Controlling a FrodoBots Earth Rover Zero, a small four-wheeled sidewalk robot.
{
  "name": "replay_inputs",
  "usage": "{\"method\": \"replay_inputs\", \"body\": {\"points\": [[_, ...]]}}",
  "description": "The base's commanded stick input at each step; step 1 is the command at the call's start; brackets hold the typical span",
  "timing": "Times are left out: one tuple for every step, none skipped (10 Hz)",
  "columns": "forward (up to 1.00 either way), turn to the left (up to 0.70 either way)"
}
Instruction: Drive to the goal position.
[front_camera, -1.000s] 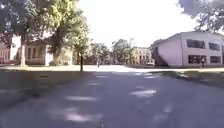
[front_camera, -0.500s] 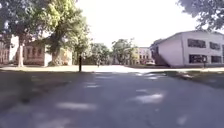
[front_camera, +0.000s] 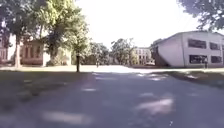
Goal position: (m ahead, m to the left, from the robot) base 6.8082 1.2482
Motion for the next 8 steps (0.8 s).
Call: {"method": "replay_inputs", "body": {"points": [[0.7,0.0],[0.7,0.0],[0.7,0.0],[0.7,0.0],[0.7,-0.06],[0.7,-0.09],[0.7,-0.1],[0.7,-0.12]]}}
